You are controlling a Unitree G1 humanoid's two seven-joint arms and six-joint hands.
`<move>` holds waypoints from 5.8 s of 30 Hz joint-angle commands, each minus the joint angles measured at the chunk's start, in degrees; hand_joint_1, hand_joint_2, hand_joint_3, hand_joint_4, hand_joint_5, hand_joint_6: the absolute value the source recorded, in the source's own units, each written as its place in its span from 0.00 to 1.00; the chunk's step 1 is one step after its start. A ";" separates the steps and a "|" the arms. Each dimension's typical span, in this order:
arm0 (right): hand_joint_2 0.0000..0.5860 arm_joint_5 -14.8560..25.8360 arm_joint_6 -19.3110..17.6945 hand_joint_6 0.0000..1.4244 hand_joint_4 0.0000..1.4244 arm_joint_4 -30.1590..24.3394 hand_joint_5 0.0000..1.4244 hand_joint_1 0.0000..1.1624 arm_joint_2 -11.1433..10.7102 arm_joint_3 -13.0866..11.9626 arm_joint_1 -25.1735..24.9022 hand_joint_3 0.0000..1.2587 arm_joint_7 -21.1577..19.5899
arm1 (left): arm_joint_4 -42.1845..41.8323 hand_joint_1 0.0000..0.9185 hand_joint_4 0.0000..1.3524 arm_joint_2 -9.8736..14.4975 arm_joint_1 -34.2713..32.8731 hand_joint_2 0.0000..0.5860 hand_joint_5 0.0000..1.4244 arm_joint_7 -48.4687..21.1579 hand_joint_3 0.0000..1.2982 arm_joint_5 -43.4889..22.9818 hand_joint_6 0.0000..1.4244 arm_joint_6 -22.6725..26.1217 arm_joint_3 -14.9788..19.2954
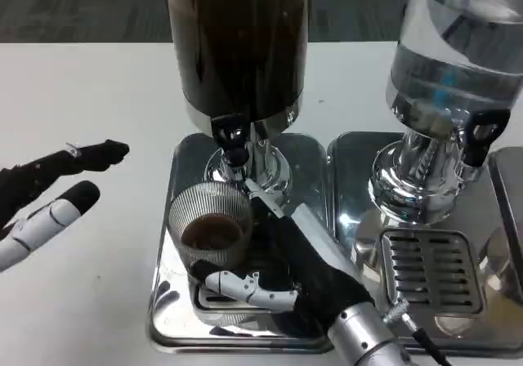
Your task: Grasp the cup under the faucet to collect the drink, then remove the cup.
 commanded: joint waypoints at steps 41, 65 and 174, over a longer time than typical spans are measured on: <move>0.35 -3.81 -2.52 0.52 0.30 1.73 0.41 0.57 1.05 0.70 1.44 0.26 -10.98 | 1.13 0.00 0.15 0.16 -0.08 0.35 0.14 0.46 0.18 2.07 0.11 0.23 -0.67; 0.36 -3.97 -3.82 0.57 0.33 -0.35 0.46 0.57 0.78 -1.63 3.63 0.30 -13.80 | 4.60 0.00 0.15 0.30 -3.11 0.36 0.14 0.19 0.16 1.92 0.11 -0.85 -2.50; 0.40 -3.06 -2.14 0.63 0.39 -22.11 0.51 0.59 -2.55 -9.06 19.01 0.37 -10.29 | 18.82 0.00 0.00 2.99 -8.47 0.27 0.00 -12.04 0.00 -0.27 0.03 -19.22 -12.98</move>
